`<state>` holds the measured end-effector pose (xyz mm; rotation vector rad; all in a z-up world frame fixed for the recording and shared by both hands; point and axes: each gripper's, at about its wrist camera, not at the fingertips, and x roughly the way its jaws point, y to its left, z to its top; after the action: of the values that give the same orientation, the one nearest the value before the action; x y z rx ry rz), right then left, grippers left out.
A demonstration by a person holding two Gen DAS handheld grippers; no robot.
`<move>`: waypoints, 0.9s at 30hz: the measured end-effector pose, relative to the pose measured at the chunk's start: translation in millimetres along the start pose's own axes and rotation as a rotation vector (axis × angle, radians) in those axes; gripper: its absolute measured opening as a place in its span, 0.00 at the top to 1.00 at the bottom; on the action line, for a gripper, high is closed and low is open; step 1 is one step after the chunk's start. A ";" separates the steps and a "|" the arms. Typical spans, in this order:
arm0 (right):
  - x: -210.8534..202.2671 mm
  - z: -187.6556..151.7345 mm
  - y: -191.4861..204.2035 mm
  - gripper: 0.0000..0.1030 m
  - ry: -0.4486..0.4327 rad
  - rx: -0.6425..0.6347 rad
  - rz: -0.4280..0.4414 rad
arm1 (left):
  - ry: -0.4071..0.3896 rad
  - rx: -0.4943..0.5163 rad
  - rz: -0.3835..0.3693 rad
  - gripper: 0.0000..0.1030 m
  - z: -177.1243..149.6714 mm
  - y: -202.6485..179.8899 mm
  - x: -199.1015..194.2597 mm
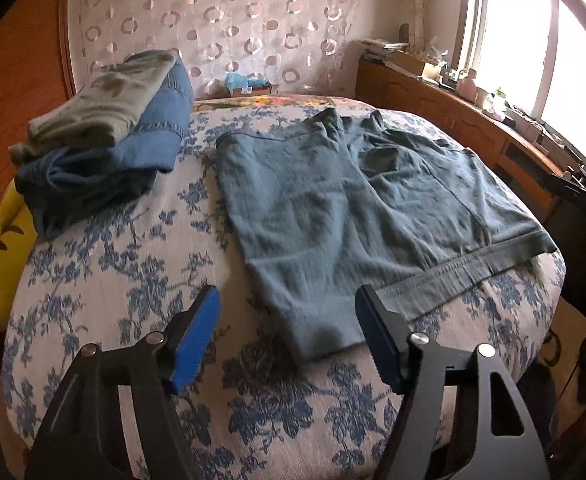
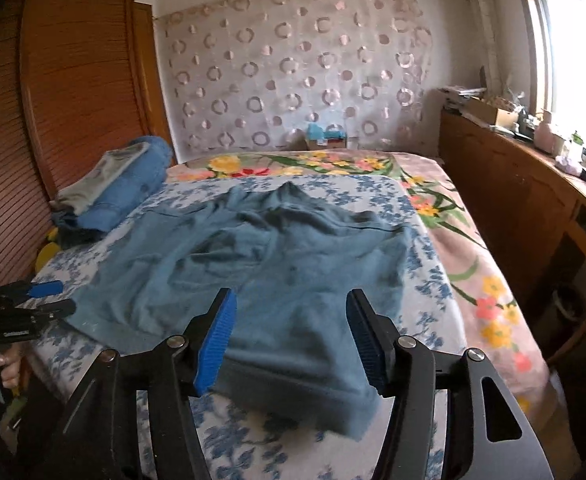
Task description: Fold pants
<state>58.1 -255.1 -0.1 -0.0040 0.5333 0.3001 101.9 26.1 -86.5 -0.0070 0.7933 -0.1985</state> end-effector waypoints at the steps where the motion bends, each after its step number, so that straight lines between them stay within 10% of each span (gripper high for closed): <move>1: -1.7 0.5 -0.6 0.41 0.003 -0.001 0.006 | 0.003 -0.003 -0.001 0.32 -1.9 0.0 0.0; 16: 3.5 -14.3 0.6 0.38 0.022 -0.010 0.001 | 0.037 -0.031 -0.041 0.64 -13.7 -0.9 10.1; 21: 5.4 -16.4 3.4 0.38 0.036 0.014 0.004 | 0.027 -0.026 -0.057 0.89 -9.3 -5.0 9.7; 27: 7.6 -21.3 3.6 0.38 0.047 0.032 0.008 | -0.023 0.021 -0.098 0.93 12.6 -26.7 -3.6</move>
<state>52.7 -251.2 -22.0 0.0217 0.5849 0.2996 103.8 -0.3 -72.9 -0.0283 0.7684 -0.2993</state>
